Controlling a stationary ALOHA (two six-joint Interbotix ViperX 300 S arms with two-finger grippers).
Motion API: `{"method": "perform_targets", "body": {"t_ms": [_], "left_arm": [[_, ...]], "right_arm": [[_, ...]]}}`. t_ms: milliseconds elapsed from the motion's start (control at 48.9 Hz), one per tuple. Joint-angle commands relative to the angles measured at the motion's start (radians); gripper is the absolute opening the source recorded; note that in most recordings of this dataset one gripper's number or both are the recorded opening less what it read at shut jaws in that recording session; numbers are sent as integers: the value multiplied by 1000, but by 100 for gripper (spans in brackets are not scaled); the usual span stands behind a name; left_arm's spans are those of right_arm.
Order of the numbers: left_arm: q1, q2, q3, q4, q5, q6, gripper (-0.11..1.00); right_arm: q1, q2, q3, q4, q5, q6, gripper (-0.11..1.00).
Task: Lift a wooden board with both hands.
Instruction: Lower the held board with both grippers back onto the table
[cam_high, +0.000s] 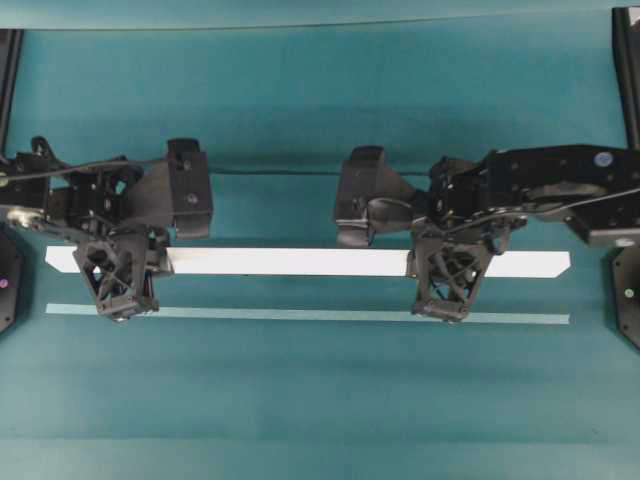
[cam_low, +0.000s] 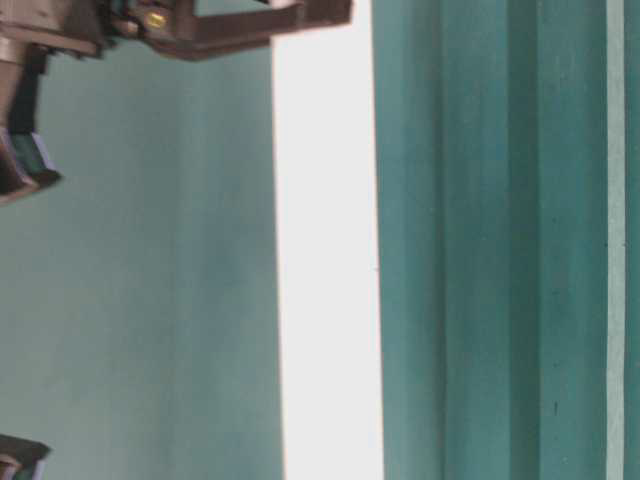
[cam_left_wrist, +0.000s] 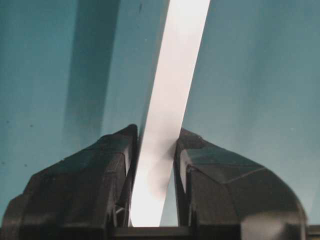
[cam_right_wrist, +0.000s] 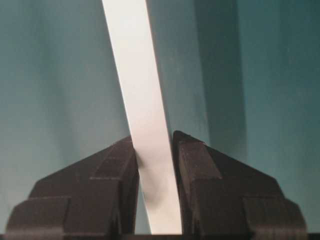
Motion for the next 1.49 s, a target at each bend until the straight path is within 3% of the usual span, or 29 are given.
{"method": "perform_targets", "body": {"t_ms": [0,368,757,1474], "left_arm": [[29,-5,17,3,-35,-35,17],[26,77,89,3,-150,-48,17],[21,144,117,3,-241,-35,17],[-29,224,129,3,-347,-94,17]], "right_arm": [[17,26,9,8,-14,-15,21],[28,115,25,8,-101,-40,21],[58,133,127,40,-241,-34,21],[61,170,152,37,-279,-40,21]]}}
